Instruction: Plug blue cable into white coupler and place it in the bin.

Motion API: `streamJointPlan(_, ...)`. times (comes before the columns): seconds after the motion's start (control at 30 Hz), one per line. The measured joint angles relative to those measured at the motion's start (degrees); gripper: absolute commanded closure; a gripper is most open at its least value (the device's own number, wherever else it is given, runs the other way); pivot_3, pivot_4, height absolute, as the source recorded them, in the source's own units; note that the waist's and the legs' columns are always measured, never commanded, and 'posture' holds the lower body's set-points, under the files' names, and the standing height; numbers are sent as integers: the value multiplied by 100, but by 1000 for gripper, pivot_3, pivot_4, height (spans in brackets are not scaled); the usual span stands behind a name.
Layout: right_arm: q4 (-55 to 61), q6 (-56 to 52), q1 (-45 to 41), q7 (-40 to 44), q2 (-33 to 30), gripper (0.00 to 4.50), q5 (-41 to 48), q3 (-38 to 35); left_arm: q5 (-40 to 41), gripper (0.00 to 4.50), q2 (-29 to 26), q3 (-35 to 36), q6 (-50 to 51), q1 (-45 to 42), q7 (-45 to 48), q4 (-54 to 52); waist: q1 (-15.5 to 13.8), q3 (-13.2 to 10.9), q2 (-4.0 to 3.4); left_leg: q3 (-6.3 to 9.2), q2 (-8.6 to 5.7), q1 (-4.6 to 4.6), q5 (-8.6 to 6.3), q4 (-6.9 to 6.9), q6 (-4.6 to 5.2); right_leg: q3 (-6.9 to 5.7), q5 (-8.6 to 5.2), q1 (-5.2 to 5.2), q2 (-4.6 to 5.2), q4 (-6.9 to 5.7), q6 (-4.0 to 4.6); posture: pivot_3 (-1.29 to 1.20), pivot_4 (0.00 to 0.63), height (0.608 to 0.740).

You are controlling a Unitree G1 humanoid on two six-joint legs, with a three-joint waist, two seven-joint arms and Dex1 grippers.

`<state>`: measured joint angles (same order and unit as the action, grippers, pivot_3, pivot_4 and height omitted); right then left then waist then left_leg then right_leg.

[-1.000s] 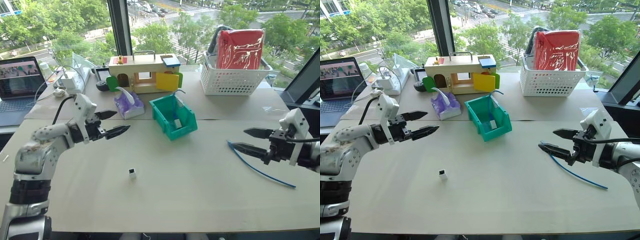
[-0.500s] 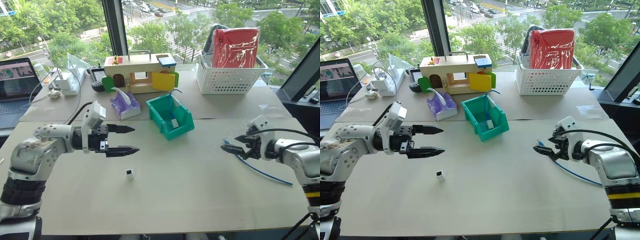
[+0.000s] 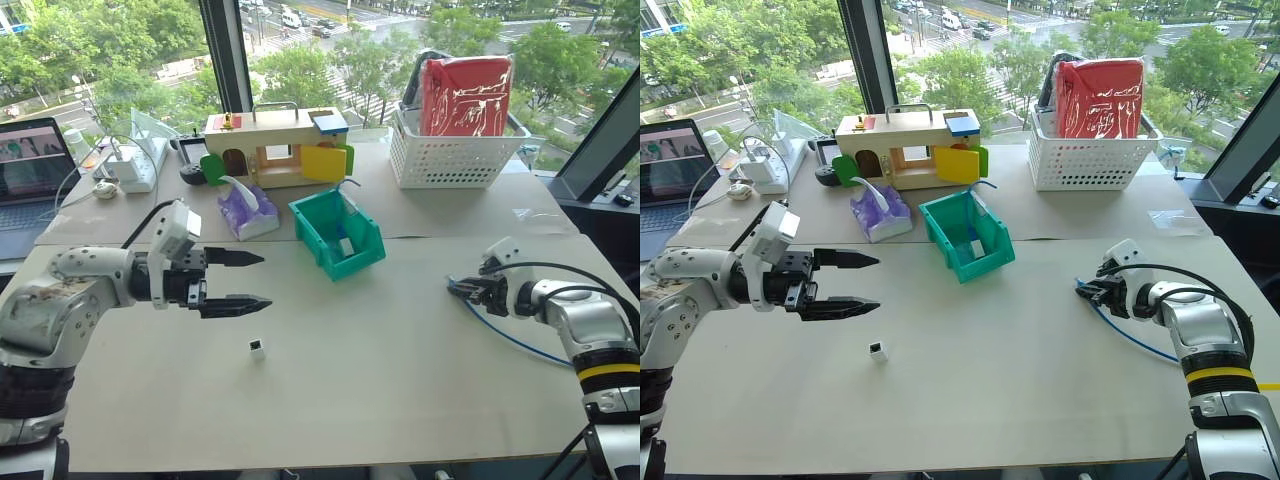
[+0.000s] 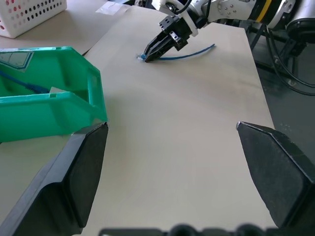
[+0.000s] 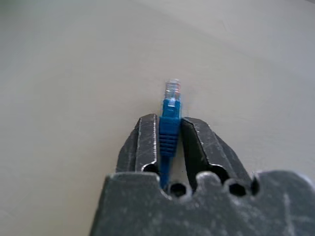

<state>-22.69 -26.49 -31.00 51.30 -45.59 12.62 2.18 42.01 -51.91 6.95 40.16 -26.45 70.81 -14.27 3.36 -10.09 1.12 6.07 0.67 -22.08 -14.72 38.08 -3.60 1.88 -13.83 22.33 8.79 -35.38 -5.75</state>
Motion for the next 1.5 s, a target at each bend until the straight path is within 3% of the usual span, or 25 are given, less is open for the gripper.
streamJointPlan(0.3,1811,719,-110,1618,-183,4417,-244,1057,-323,16,-170,-228,-196,77,114,-1,66,-11,-18,-1,2,0,0,-1,0,2,-2,9,-1,-42,-1,0,150,740)
streamJointPlan(0.53,2221,709,-454,1744,731,4417,-468,1918,-797,16,-263,-492,-420,193,192,8,33,-12,-17,0,3,-11,4,-1,-7,2,-4,20,-3,-50,2,0,150,740)
streamJointPlan(0.93,2058,603,-632,1908,1551,4417,-799,2492,-952,16,-410,-568,-472,270,202,-127,68,-12,-17,0,12,-14,6,-1,-11,3,-5,40,-14,-67,4,0,150,740)
streamJointPlan(0.97,2046,591,-689,1871,1633,3417,-801,2491,-959,16,-409,-577,-472,269,199,-130,67,-12,-17,0,14,-13,7,-1,-11,3,-5,41,-16,-69,5,0,150,740)
streamJointPlan(1.17,1998,435,-761,1838,1715,1412,-751,2396,-1281,16,-144,-946,-563,91,28,-111,13,-12,-17,3,12,-17,12,-1,-22,4,-5,38,-16,-68,6,0,150,740)
streamJointPlan(1.3,2488,-183,-800,1843,1498,65,-210,1772,-1675,16,423,-1592,-693,-221,-180,25,-11,-12,-17,4,12,-20,15,-1,-27,4,-4,41,-16,-70,7,0,150,740)
streamJointPlan(1.5,3259,-921,-772,1570,1029,65,262,956,-2164,16,878,-2330,-821,-692,-96,288,-2,-12,-17,4,13,-21,15,-2,-26,5,-4,47,-17,-72,8,0,150,740)
